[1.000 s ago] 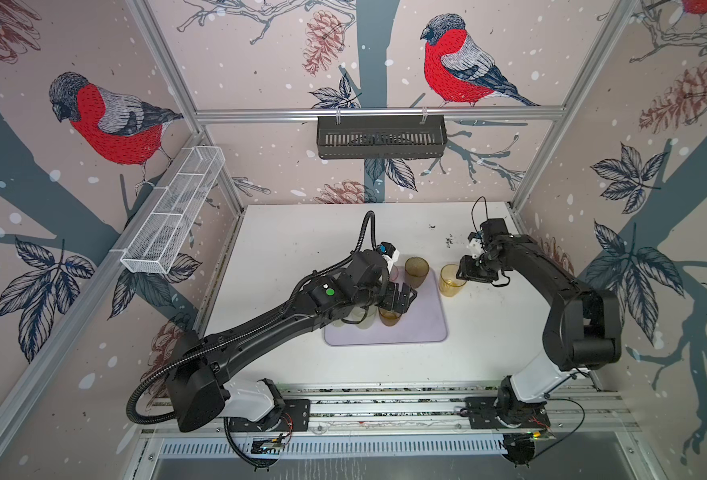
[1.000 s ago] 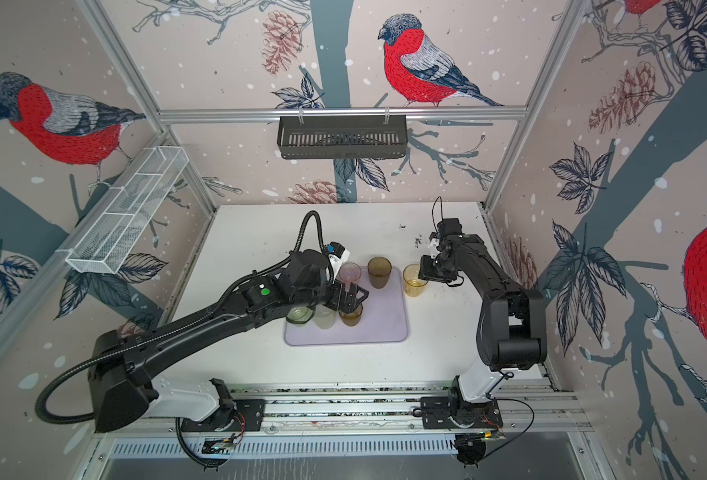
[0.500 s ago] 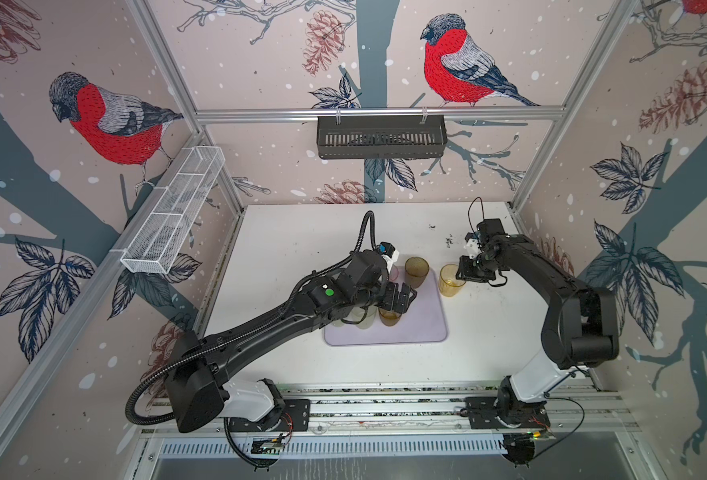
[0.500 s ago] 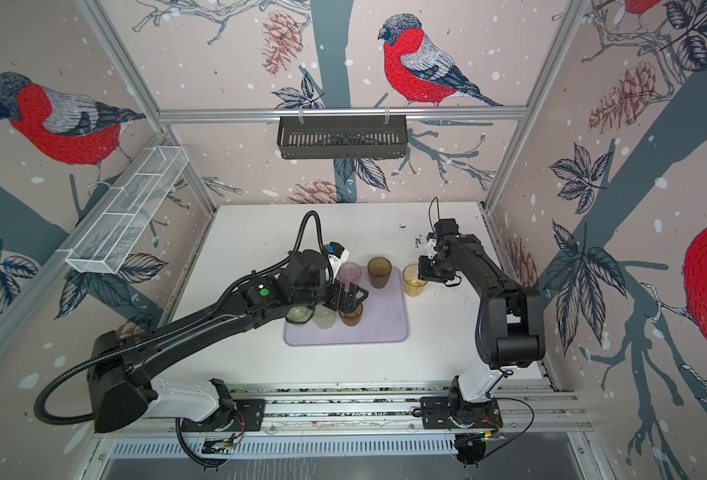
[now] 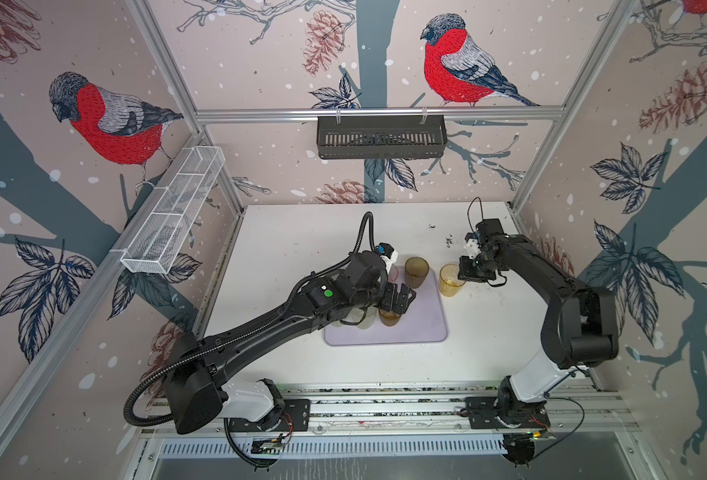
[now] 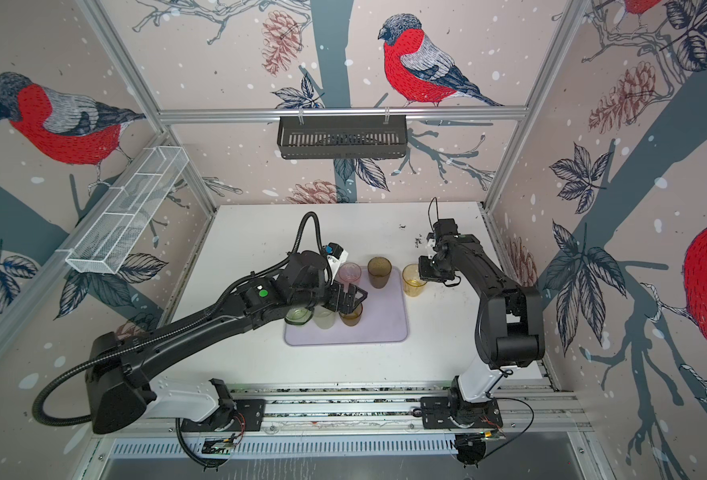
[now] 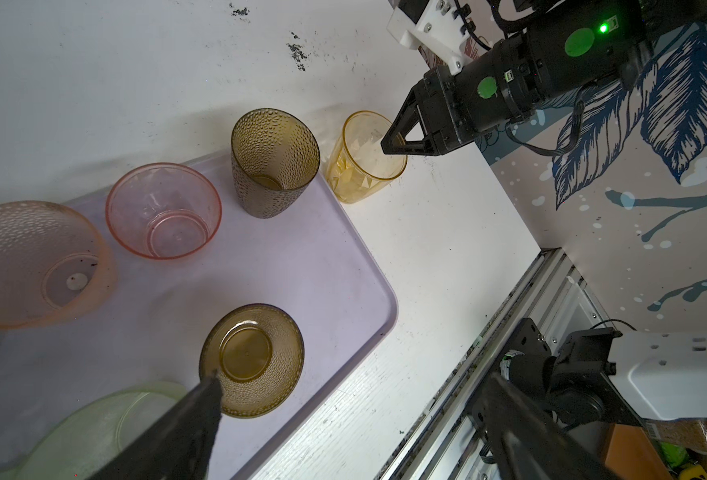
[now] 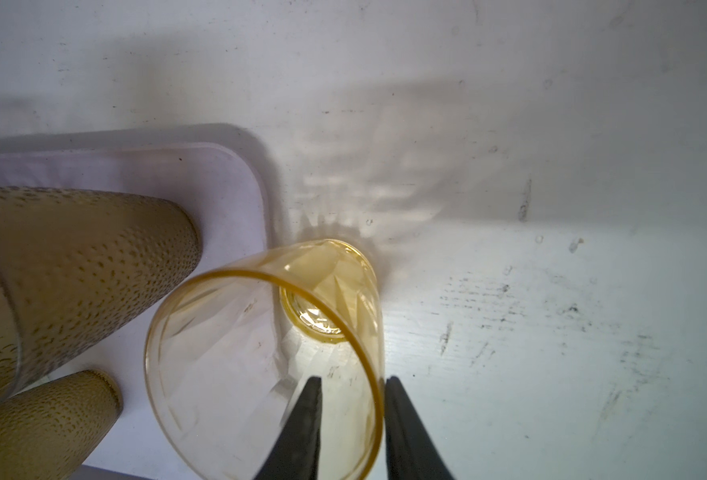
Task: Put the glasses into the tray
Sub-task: 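Lower the right gripper into the yellow cup rim and close it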
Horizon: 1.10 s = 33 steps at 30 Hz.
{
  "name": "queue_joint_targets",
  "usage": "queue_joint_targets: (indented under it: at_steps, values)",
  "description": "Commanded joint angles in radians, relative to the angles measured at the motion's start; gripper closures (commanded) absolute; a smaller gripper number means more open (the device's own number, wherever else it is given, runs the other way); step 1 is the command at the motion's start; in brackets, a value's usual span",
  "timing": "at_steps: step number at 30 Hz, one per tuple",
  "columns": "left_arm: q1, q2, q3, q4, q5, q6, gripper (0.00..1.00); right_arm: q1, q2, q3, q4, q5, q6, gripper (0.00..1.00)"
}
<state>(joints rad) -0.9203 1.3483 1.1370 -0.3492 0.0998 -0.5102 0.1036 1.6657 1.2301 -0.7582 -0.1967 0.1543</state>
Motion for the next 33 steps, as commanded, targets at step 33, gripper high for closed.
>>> queue_joint_targets:
  at_steps: [33]
  values:
    - [-0.001, -0.020, -0.010, 0.039, -0.029, -0.012, 0.02, 0.013, 0.008, 0.007, -0.006, 0.025, -0.008, 0.85]
